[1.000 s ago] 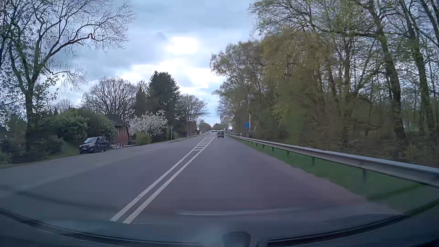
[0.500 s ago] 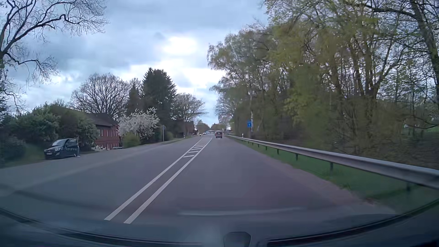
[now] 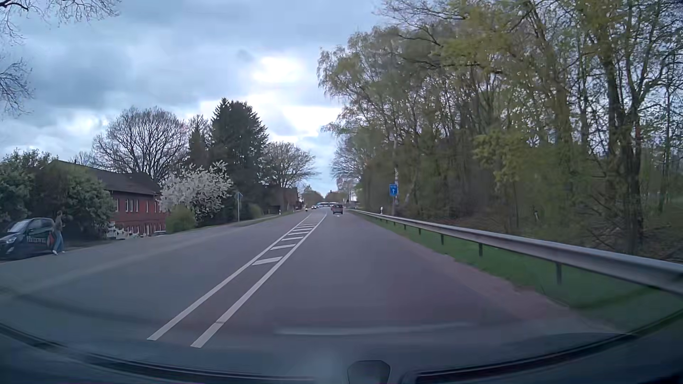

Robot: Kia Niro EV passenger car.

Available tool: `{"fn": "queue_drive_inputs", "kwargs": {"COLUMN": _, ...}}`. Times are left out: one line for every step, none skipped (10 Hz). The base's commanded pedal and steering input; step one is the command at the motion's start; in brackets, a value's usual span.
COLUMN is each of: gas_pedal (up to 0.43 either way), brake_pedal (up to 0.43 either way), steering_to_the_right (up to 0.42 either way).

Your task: Follow the waypoints while adhering to traffic rules and regulations

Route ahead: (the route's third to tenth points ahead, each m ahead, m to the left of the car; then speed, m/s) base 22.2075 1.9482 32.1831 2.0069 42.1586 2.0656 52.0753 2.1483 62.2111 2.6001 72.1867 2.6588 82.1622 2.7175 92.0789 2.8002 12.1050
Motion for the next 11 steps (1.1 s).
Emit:
{"fn": "queue_drive_inputs", "kwargs": {"gas_pedal": 0.087, "brake_pedal": 0.000, "steering_to_the_right": 0.003}}
{"fn": "queue_drive_inputs", "kwargs": {"gas_pedal": 0.087, "brake_pedal": 0.000, "steering_to_the_right": 0.003}}
{"fn": "queue_drive_inputs", "kwargs": {"gas_pedal": 0.087, "brake_pedal": 0.000, "steering_to_the_right": 0.002}}
{"fn": "queue_drive_inputs", "kwargs": {"gas_pedal": 0.087, "brake_pedal": 0.000, "steering_to_the_right": 0.002}}
{"fn": "queue_drive_inputs", "kwargs": {"gas_pedal": 0.087, "brake_pedal": 0.000, "steering_to_the_right": 0.001}}
{"fn": "queue_drive_inputs", "kwargs": {"gas_pedal": 0.087, "brake_pedal": 0.000, "steering_to_the_right": 0.000}}
{"fn": "queue_drive_inputs", "kwargs": {"gas_pedal": 0.087, "brake_pedal": 0.000, "steering_to_the_right": -0.002}}
{"fn": "queue_drive_inputs", "kwargs": {"gas_pedal": 0.079, "brake_pedal": 0.000, "steering_to_the_right": -0.004}}
{"fn": "queue_drive_inputs", "kwargs": {"gas_pedal": 0.079, "brake_pedal": 0.000, "steering_to_the_right": -0.004}}
{"fn": "queue_drive_inputs", "kwargs": {"gas_pedal": 0.067, "brake_pedal": 0.000, "steering_to_the_right": -0.004}}
{"fn": "queue_drive_inputs", "kwargs": {"gas_pedal": 0.067, "brake_pedal": 0.000, "steering_to_the_right": -0.004}}
